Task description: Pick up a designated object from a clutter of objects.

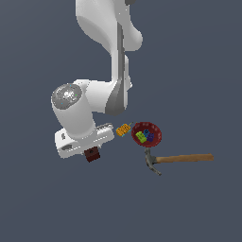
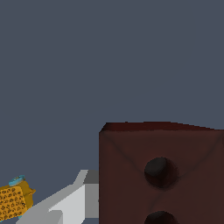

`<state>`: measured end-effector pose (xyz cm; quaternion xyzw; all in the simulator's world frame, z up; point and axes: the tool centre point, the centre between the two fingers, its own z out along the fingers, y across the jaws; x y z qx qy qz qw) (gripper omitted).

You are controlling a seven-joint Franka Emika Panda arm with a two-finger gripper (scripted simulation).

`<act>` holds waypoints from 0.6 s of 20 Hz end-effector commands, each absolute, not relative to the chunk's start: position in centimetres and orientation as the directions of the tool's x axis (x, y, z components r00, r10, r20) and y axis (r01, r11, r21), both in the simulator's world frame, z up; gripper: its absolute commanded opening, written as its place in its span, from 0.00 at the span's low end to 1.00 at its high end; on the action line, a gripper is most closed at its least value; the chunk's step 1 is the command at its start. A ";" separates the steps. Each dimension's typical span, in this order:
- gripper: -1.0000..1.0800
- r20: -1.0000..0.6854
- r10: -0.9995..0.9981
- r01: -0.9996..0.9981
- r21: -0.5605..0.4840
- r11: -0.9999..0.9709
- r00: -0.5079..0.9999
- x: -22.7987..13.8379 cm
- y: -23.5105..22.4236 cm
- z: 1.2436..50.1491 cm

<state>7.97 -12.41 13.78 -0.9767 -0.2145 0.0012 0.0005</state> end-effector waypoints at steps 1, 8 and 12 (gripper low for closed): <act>0.00 0.000 0.419 0.419 0.000 -0.908 0.908 8.3 -12.4 16.8; 0.00 0.000 0.419 0.419 0.000 -0.908 0.908 9.4 -12.3 24.9; 0.00 0.000 0.419 0.419 0.000 -0.908 0.908 10.0 -12.3 29.0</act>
